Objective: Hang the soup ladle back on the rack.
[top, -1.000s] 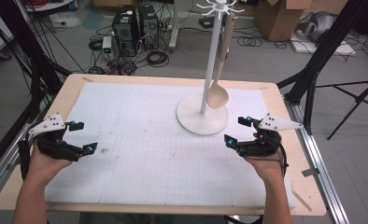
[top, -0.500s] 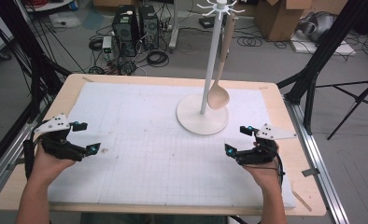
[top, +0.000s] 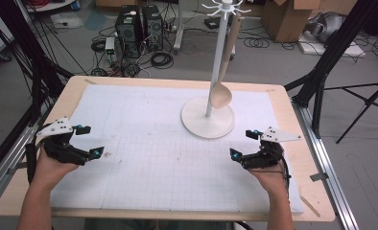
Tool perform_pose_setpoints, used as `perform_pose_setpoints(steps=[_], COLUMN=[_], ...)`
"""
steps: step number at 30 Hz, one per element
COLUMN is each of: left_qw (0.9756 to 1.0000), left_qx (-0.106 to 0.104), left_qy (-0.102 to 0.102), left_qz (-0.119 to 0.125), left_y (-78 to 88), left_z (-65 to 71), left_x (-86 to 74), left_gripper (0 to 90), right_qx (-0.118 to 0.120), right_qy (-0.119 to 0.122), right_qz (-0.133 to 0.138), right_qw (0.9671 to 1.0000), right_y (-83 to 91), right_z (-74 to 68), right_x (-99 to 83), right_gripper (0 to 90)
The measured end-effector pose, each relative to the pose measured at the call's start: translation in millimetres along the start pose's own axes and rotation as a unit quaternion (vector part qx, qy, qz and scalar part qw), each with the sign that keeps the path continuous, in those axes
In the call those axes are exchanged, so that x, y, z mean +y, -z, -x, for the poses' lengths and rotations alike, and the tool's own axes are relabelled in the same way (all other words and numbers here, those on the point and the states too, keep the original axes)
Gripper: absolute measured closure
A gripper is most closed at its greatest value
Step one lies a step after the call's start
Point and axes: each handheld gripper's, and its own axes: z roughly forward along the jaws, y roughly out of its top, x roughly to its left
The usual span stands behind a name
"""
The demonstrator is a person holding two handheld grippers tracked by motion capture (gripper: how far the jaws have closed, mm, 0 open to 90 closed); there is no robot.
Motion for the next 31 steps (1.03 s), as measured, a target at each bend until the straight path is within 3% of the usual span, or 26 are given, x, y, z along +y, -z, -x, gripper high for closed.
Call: perform_pose_setpoints(steps=[12,31], left_qw=[1.0,1.0], left_qx=[-0.006,-0.001], left_qy=[-0.001,0.002], left_qz=[-0.005,-0.005], left_y=[-6.1,-4.5], left_z=[3.6,0.6], left_x=[-0.4,-1.4], left_gripper=[1.6,1.7], right_qx=[-0.006,0.0], right_qy=[-0.006,-0.001], right_qz=[0.004,-0.016], right_qw=[1.0,0.9999], right_y=[4.8,-1.4], right_z=[1.5,0.2], right_x=[0.2,-1.1], right_gripper=[0.1,0.2])
